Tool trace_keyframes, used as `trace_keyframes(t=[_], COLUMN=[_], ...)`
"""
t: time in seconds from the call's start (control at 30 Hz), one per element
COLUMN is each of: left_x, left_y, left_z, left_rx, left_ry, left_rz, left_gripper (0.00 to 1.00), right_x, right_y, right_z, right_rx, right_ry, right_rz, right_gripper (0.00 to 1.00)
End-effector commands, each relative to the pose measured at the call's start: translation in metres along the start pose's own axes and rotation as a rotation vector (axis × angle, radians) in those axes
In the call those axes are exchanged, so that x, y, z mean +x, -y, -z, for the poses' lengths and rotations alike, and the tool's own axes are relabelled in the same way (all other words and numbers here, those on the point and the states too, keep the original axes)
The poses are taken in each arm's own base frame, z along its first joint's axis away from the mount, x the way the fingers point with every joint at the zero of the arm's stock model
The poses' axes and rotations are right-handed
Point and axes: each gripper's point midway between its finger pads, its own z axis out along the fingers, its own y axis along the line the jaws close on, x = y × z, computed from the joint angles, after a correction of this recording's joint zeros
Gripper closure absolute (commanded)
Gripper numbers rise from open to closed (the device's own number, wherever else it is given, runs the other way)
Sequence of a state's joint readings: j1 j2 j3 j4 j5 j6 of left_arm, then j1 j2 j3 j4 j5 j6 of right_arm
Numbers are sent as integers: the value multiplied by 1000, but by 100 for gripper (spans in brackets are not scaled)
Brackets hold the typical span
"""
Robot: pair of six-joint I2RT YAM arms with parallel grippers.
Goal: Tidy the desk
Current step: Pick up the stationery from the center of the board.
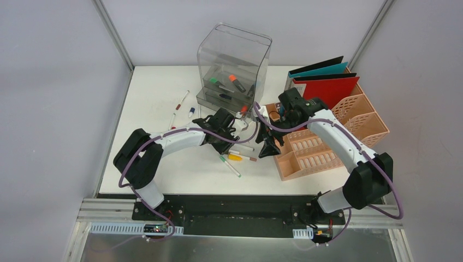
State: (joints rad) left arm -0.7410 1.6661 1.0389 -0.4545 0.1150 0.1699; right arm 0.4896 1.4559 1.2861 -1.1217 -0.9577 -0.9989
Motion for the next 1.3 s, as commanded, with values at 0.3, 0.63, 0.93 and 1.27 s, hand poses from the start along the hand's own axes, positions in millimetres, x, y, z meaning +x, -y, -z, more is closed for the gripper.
trace_keyframes(t=[0.3, 0.63, 0.93, 1.27], left_x=[1, 16, 11, 9], left_y=[3, 3, 2, 0], left_z=[-2, -2, 1, 4], left_rx=[-11, -41, -50, -70], left_ry=[7, -23, -12, 3], left_rz=[15, 44, 71, 81], left_gripper=[72, 63, 71, 94], right_x=[-15, -14, -14, -14], right_y=[1, 1, 1, -1], right_z=[3, 2, 3, 3], right_rx=[-15, -22, -23, -26], right_ry=[31, 28, 26, 27], right_rz=[58, 54, 54, 59], right_gripper=[31, 31, 31, 31])
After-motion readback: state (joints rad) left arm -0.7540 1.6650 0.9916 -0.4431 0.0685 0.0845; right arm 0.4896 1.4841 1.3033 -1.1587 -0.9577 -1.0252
